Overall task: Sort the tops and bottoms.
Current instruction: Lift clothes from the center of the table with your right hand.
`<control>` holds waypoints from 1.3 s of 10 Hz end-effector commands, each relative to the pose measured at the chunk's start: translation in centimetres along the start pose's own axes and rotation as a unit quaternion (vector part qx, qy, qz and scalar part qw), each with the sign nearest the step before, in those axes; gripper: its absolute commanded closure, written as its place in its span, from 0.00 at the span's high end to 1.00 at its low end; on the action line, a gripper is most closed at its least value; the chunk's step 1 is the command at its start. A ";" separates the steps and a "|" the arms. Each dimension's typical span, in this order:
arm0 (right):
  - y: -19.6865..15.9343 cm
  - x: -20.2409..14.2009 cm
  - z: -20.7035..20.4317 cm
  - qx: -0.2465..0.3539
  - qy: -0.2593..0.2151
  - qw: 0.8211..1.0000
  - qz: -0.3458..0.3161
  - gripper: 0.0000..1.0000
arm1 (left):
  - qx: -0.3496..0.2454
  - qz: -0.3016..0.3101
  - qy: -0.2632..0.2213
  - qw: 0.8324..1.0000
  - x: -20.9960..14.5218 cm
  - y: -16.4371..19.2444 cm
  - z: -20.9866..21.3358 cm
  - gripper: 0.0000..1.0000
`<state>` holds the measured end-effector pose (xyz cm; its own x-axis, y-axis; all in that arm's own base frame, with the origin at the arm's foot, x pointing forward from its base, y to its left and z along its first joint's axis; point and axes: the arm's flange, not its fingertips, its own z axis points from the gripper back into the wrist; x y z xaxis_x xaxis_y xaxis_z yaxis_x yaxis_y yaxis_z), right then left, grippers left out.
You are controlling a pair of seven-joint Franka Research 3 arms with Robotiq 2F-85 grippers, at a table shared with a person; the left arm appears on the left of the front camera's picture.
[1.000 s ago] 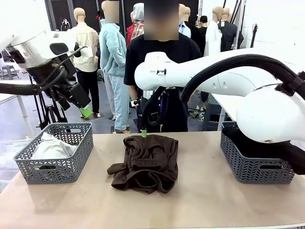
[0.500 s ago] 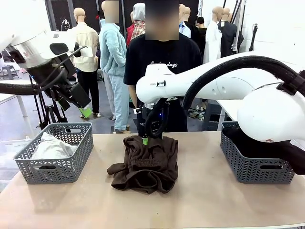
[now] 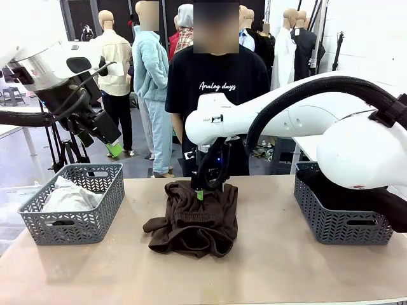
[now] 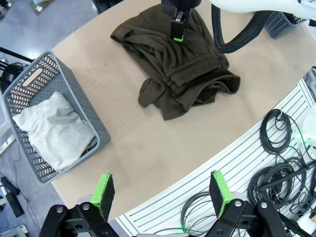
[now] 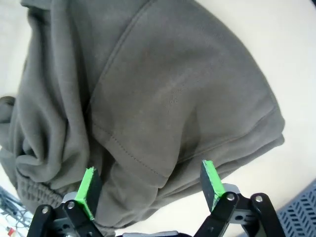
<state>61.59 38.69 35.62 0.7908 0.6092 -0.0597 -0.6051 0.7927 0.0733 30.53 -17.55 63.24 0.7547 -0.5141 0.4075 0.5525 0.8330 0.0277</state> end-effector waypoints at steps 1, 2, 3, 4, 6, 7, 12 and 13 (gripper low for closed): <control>0.1 0.1 -1.0 -0.014 -0.006 1.000 -0.009 1.00 | 0.008 -0.001 -0.005 1.000 -0.1 0.2 -0.1 1.00; 0.1 0.4 -1.4 -0.010 -0.006 1.000 -0.007 1.00 | 0.008 -0.001 -0.005 1.000 -0.1 0.2 -0.1 1.00; 0.1 0.7 -1.9 -0.014 -0.008 1.000 -0.006 1.00 | 0.008 -0.001 -0.005 1.000 -0.1 0.2 -0.1 1.00; 0.1 1.1 -2.1 -0.020 -0.021 1.000 -0.006 1.00 | 0.008 -0.001 -0.005 1.000 -0.1 0.2 -0.1 1.00; 0.3 1.7 -2.2 -0.040 -0.052 0.998 -0.010 1.00 | 0.008 -0.001 -0.005 1.000 -0.1 0.2 -0.1 1.00; 0.2 1.9 -2.3 -0.041 -0.064 0.997 -0.011 1.00 | 0.008 -0.001 -0.005 1.000 -0.1 0.2 -0.1 1.00; 0.3 2.0 -2.5 -0.027 -0.041 0.999 -0.014 0.53 | 0.008 -0.001 -0.005 1.000 -0.1 0.2 -0.1 1.00; 0.4 1.9 -2.4 -0.026 -0.041 0.999 -0.015 0.35 | 0.008 -0.001 -0.005 1.000 -0.1 0.2 -0.1 1.00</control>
<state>62.84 39.86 32.97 0.7952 0.6052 0.0358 -0.6063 0.7941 0.0417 30.53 -17.55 63.24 0.7548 -0.5141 0.4074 0.5525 0.8330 0.0277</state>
